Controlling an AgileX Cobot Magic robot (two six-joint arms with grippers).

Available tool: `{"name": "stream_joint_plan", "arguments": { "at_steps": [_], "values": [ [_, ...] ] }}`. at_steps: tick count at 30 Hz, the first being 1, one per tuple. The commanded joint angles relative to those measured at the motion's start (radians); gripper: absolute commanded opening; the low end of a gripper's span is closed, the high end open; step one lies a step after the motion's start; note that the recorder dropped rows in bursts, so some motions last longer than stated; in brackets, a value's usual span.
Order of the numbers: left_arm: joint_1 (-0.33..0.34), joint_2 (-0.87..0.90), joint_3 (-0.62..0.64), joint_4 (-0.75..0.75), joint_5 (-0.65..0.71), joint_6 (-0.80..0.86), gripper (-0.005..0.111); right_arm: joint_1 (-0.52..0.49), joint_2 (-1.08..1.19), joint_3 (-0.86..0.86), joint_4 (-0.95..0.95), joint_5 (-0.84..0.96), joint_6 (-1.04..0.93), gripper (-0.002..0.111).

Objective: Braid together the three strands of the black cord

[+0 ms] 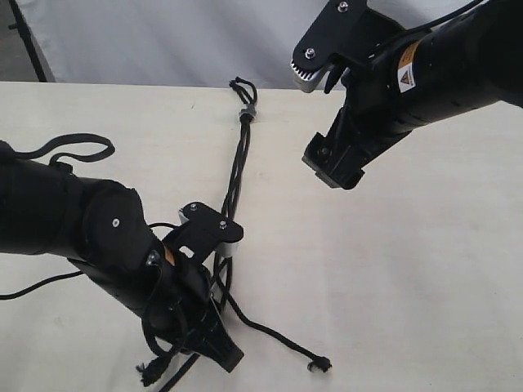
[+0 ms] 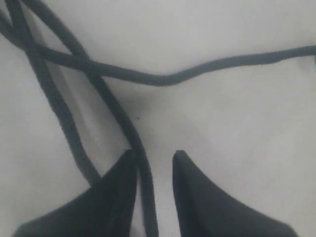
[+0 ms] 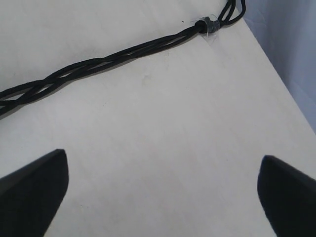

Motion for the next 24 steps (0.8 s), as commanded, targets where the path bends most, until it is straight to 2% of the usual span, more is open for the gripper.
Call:
{"name": "stream_joint_plan", "arguments": {
  "at_steps": [1, 6, 7, 10, 13, 24],
  "values": [
    [-0.006, 0.052, 0.006, 0.009, -0.008, -0.012, 0.026, -0.006, -0.001, 0.005, -0.008, -0.012, -0.004, 0.096],
    [-0.03, 0.104, 0.006, 0.009, -0.01, -0.039, 0.024, -0.006, -0.001, 0.005, -0.008, -0.017, -0.004, 0.096],
    [-0.04, 0.109, 0.006, 0.012, -0.01, -0.041, 0.021, -0.006, -0.001, 0.005, -0.008, -0.019, -0.004, 0.096],
    [-0.069, 0.11, 0.006, 0.012, -0.014, -0.041, 0.0, -0.006, -0.001, 0.005, -0.008, -0.019, -0.004, 0.096],
    [-0.078, 0.106, -0.005, 0.004, 0.01, -0.041, 0.0, -0.006, -0.001, 0.005, -0.008, -0.02, 0.0, 0.096],
    [-0.078, 0.098, -0.189, 0.046, 0.34, -0.033, 0.0, -0.006, 0.001, 0.006, -0.008, -0.02, 0.0, 0.096]
  ]
}}
